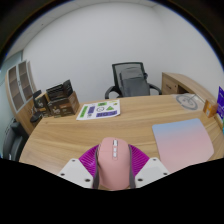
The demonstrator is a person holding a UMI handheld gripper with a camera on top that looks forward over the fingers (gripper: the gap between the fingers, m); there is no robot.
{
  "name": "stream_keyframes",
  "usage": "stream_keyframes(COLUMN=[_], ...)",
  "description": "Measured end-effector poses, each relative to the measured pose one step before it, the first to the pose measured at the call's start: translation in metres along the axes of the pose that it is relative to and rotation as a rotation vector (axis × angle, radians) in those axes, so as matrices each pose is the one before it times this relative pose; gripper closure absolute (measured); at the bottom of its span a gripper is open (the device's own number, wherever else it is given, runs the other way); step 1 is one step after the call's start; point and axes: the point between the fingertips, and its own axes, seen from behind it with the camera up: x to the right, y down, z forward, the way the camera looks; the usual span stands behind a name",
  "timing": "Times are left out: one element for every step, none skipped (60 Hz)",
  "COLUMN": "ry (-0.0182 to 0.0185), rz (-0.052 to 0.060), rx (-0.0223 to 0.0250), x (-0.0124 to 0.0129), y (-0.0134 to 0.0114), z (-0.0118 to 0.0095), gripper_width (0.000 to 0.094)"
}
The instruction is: Arrange mouse
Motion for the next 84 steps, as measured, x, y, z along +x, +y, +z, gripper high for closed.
stream_keyframes(ry=[0.02146, 0.02408, 0.02069, 0.01605, 0.01301, 0.00777, 0.01303, 0.01123, 0.01178, 0.01376, 0.01464, 0.0157, 0.01648, 0.01589, 0.01479, 0.00925, 0.01098, 0.00614, 0.00536, 0.00318, 0.00224, 0.0005, -0.00169, -0.00298, -0.00423, -0.00456, -0.00555, -0.00574, -0.00517, -0.0046, -0.00362, -0.00327, -0.00271, -0.0019, -0.00333, -0.00231, -0.00295, -0.00328, -0.0032, -0.00353, -0.00322, -0.0013, -0.00236, -0.00316, -0.00304, -0.00318, -0.00465, -0.00403, -0.00444, -0.00476, -0.00372, -0.00447, -0.00369, -0.00307, -0.00012, 0.00247, 0.00223, 0.0011, 0.00313, -0.00346, 0.00051, -0.00279, 0.00106, 0.00121, 0.00145, -0.00149, -0.00084, -0.00104, -0.00343, -0.00389, -0.00386, -0.00519, -0.00544, -0.00369, 0.00052, 0.00178, 0.00179, 0.00226, 0.00121, 0.0014, 0.00168, -0.0005, 0.00027, 0.00056], rz=[-0.0035, -0.0073, -0.0087, -0.0058, 0.0005, 0.0095, 0.0098, 0.0113, 0.0092, 0.0048, -0.0013, -0.0068, -0.0108, -0.0132, -0.0136, -0.0094, -0.0106, -0.0066, -0.0068, -0.0066, -0.0061, -0.0044, -0.0024, -0.0007, 0.0004, -0.0004, 0.0, -0.0023, -0.0018, -0.0023, -0.0028, -0.0037, -0.0057, -0.0063, -0.0062, -0.0075, -0.0028, -0.0036, -0.0033, 0.003, 0.0053, 0.002, 0.0016, 0.0001, -0.0001, -0.0006, -0.0024, -0.0022, -0.0019, 0.0009, -0.0006, -0.0017, -0.0026, -0.0038, -0.0025, -0.0027, -0.0022, 0.0, -0.0001, -0.001, -0.0003, -0.0014, 0.0016, 0.0011, 0.003, 0.003, 0.0033, 0.0043, 0.0057, 0.0058, 0.0058, 0.0052, 0.0036, 0.0024, 0.0008, 0.0004, -0.0013, -0.0029, -0.0038, -0.0021, -0.0012, -0.0005, -0.0022, -0.0021], rx=[0.01296, 0.01261, 0.01263, 0.01258, 0.01252, 0.01155, 0.00998, 0.00692, 0.00353, 0.00157, -0.00087, -0.00235, -0.00293, -0.00426, -0.00748, -0.00821, -0.01384, -0.01153, -0.01287, -0.01155, -0.01013, -0.00925, -0.00786, -0.00785, -0.0081, -0.00714, -0.00844, -0.00569, -0.00659, -0.0073, -0.00858, -0.00999, -0.01071, -0.00918, -0.00995, -0.01695, 0.01283, 0.02225, -0.0082, 0.00202, 0.00378, -0.0114, 0.00209, -0.00165, -0.00165, 0.00236, -0.00027, 0.00222, 0.00279, -0.00091, 0.00206, 0.00047, 0.00043, -0.00109, -0.00174, -0.0084, -0.0057, 0.00102, 0.00032, -0.00454, -0.00756, -0.00878, -0.01122, -0.00645, -0.00485, 0.00014, 0.00094, 0.00133, 0.0001, 0.00097, 0.00031, -0.0007, 0.00059, 0.00071, 0.00119, 0.00226, 0.00292, 0.00395, 0.00416, 0.00468, 0.00448, 0.00332, 0.00424, 0.0041], x=[0.01093, 0.01211, 0.01171, 0.01195, 0.01176, 0.01296, 0.0108, 0.01214, 0.01249, 0.0126, 0.01251, 0.01259, 0.0124, 0.01153, 0.01062, 0.01194, 0.0085, 0.00724, 0.00604, 0.00526, 0.00445, 0.00316, 0.00251, 0.00155, 0.0013, 0.00094, -0.00005, 0.00144, -0.00041, -0.00068, -0.00006, 0.00005, 0.00031, -0.00024, 0.0001, 0.00048, -0.0005, 0.00076, 0.00026, 0.00017, 0.00003, -0.0008, -0.00068, 0.00004, -0.0001, -0.00037, -0.00039, 0.00002, -0.00017, 0.00052, -0.00029, -0.00004, -0.00029, -0.00003, 0.00024, 0.00052, 0.00032, 0.00012, 0.00063, 0.00151, -0.00068, 0.00086, -0.00104, 0.00191, -0.00011, -0.00088, -0.00054, -0.00091, -0.00126, -0.00167, -0.00186, -0.00342, -0.00208, -0.00129, -0.00159, -0.00104, -0.00159, -0.00162, -0.00176, -0.00192, -0.00212, -0.00239, -0.00275, -0.00269], y=[-0.00874, -0.00899, -0.00915, -0.00931, -0.00917, -0.00901, -0.00769, -0.00677, -0.00546, -0.00449, -0.00324, -0.00237, -0.0013, -0.00012, 0.00131, 0.00321, 0.00339, 0.00356, 0.0039, 0.00396, 0.00366, 0.00336, 0.00299, 0.003, 0.00307, 0.00415, 0.00273, 0.00293, 0.00231, 0.0026, 0.0032, 0.00393, 0.0044, 0.00452, 0.00521, 0.00703, -0.00198, -0.00224, 0.00381, -0.00017, -0.00059, 0.00107, -0.00067, 0.00021, 0.00042, -0.00061, 0.00036, -0.00033, -0.00055, -0.00009, -0.00043, -0.00045, -0.00011, 0.0001, 0.00035, 0.00149, 0.00075, -0.00117, -0.00079, 0.00059, 0.00089, 0.00192, 0.00182, 0.0013, 0.00092, 0.00017, 0.00004, 0.00031, 0.0003, 0.00066, 0.00057, 0.00046, 0.00089, 0.00094, 0.00096, 0.00076, 0.00073, 0.00073, 0.00076, 0.0007, 0.00094, 0.00093, 0.0013, 0.00142], z=[-0.00223, -0.00202, -0.00166, -0.00138, -0.00096, 0.00034, -0.00017, 0.00055, 0.00104, 0.00118, 0.00158, 0.00203, 0.00214, 0.00259, 0.00274, 0.0038, 0.00286, 0.00412, 0.00318, 0.00288, 0.00255, 0.00241, 0.00252, 0.00224, 0.00205, 0.00271, 0.00152, 0.00197, 0.0017, 0.00186, 0.00148, 0.00156, 0.00171, 0.00189, 0.0014, 0.00184, -0.00079, 0.00141, 0.00037, -0.00027, 0.00022, 0.00028, -0.00046, -0.00001, 0.00012, 0.00003, 0.00014, 0.00013, 0.00018, 0.0005, 0.0, -0.00012, 0.00009, 0.00021, 0.00042, 0.00034, -0.00009, -0.00066, -0.00077, -0.00092, -0.00115, -0.0009, -0.00193, -0.00161, -0.00234, -0.00266, -0.00251, -0.00284, -0.00322, -0.00339, -0.00362, -0.004, -0.00423, -0.00432, -0.00457, -0.00456, -0.00493, -0.00501, -0.00531, -0.00568, -0.00601, -0.00667, -0.00616, -0.00637], gripper_width=[0.0529, 0.0529, 0.0529, 0.0529, 0.0529, 0.053, 0.053, 0.0531, 0.0531, 0.0531, 0.0531, 0.0531, 0.0531, 0.0531, 0.0531, 0.053, 0.0529, 0.053, 0.0529, 0.0531, 0.053, 0.0532, 0.0531, 0.0531, 0.0531, 0.053, 0.053, 0.053, 0.0529, 0.0529, 0.053, 0.0529, 0.053, 0.0529, 0.0529, 0.0523, 0.0519, 0.0521, 0.0521, 0.0522, 0.0523, 0.0521, 0.0522, 0.0518, 0.0518, 0.0513, 0.0509, 0.051, 0.0491, 0.0486, 0.0476, 0.0454, 0.0449, 0.043, 0.0418, 0.0398, 0.0381, 0.0364, 0.0333, 0.0288, 0.0232, 0.0175, 0.0112, 0.0083, 0.0103, 0.0112, 0.0113, 0.0108, 0.0103, 0.0101, 0.0102, 0.0102, 0.0104, 0.0104, 0.0104, 0.0103, 0.0103, 0.0103, 0.0102, 0.0102, 0.0101, 0.0102, 0.0101, 0.0101])
